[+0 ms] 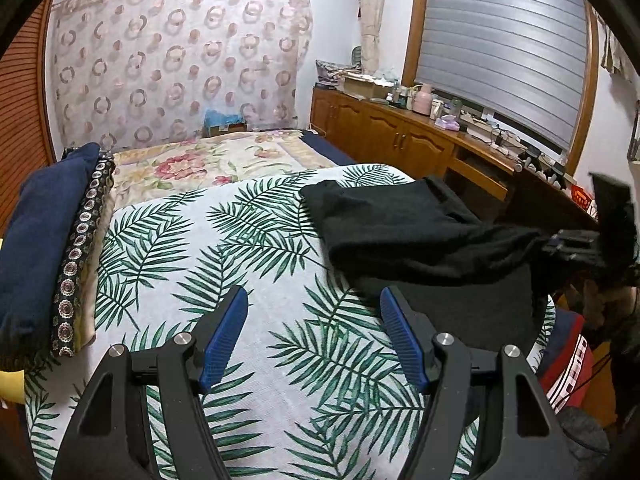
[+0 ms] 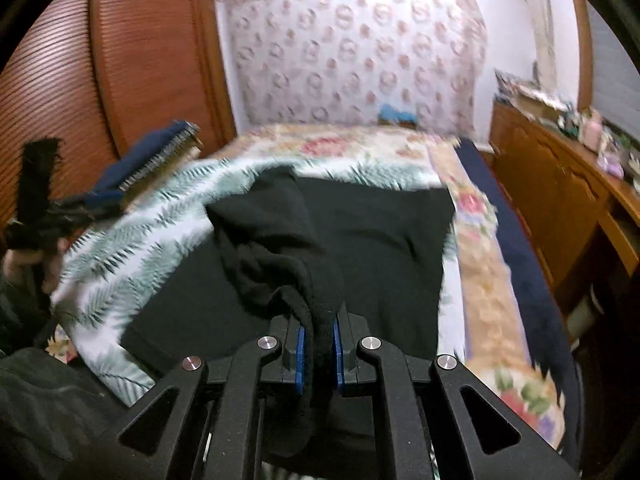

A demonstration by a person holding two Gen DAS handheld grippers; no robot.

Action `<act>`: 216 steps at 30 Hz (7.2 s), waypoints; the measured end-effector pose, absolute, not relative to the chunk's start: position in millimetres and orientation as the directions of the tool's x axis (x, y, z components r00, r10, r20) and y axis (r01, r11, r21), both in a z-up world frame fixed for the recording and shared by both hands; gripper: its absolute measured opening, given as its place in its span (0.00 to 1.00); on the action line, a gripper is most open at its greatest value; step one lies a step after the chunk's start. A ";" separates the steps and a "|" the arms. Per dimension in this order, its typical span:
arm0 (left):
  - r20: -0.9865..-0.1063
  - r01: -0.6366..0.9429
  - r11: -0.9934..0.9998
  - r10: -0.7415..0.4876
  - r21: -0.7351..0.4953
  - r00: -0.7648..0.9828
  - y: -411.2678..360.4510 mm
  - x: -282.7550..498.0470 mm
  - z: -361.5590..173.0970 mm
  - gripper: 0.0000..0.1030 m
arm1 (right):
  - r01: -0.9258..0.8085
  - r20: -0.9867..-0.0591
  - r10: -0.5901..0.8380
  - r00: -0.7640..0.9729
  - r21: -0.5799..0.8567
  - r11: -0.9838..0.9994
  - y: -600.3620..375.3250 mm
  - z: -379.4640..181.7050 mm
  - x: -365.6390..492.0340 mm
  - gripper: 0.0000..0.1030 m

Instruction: Fold small clothes

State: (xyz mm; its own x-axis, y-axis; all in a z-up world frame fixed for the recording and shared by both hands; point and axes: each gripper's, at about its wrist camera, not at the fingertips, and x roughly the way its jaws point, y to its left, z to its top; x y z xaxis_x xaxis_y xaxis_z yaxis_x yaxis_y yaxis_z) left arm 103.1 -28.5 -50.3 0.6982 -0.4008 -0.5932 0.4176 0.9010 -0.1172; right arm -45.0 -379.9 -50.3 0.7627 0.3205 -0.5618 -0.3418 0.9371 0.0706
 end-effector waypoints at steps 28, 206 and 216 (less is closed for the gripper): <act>-0.604 0.398 0.908 -0.390 -0.129 0.695 -34.8 100.5 -58.9 0.68 | -0.373 -0.537 0.293 0.791 -0.044 0.927 -323.8 -1.1 -18.3 0.61; -0.607 0.580 0.773 -0.596 -0.257 0.526 -121.7 153.7 -18.6 0.04 | -0.375 -0.528 0.370 0.765 0.103 0.921 -428.3 2.2 -15.0 0.10; -0.704 0.456 0.864 -0.460 -0.214 0.541 -126.9 289.6 -39.4 0.04 | -0.274 -0.570 0.309 0.762 0.148 0.950 -442.9 17.7 142.3 0.18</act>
State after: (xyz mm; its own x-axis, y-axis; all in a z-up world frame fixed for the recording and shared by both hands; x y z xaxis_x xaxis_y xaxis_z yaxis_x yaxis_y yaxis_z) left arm 289.6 -126.9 -39.4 0.5414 -0.4601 -0.7037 0.4561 0.8638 -0.2139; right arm 142.3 -442.9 17.7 0.7618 0.3086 -0.5696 -0.2740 0.9502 0.1484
